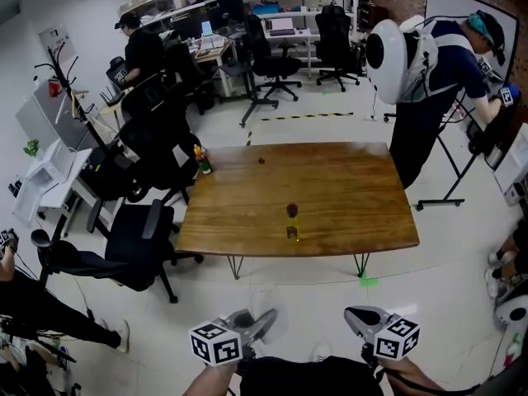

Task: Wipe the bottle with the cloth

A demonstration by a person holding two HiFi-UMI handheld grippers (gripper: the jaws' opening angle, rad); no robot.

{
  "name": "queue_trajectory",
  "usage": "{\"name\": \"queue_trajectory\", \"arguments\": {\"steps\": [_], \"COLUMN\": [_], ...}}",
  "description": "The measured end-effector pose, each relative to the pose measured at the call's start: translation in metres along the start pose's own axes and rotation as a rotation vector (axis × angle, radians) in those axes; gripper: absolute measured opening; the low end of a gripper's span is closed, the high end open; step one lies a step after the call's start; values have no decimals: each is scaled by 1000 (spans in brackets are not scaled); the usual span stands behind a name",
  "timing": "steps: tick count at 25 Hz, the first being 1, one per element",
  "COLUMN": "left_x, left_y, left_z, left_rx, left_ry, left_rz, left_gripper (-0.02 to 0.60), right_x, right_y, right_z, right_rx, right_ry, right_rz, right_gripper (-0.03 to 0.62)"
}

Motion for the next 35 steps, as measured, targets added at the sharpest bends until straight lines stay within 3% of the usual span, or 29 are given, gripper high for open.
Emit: {"name": "queue_trajectory", "arguments": {"steps": [4, 11, 17, 35], "left_x": [-21, -49, -58, -57], "left_y": [-5, -22, -34, -37], "left_z": [-2, 15, 8, 1], "left_rx": [55, 52, 58, 51], "left_ry": [-40, -128, -130, -139], "left_rz": [21, 74, 95, 90], "left_gripper": [104, 104, 104, 104], "right_x": [4, 15, 18, 34], "right_y": [-30, -67, -83, -83], "right_z": [1, 13, 22, 14], "right_rx": [4, 26, 31, -13], "right_ry": [28, 43, 36, -28], "right_rz": [35, 130, 175, 132], "right_gripper": [11, 11, 11, 11]}}
Point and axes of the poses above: the fingertips, and each gripper's own axes: x forward along the fingers, y to its right, z out of its underside, the point moved 4 cm from there along -x, backward along the fingers, and after that the axes turned 5 degrees about -x, right-handed, at the moved point
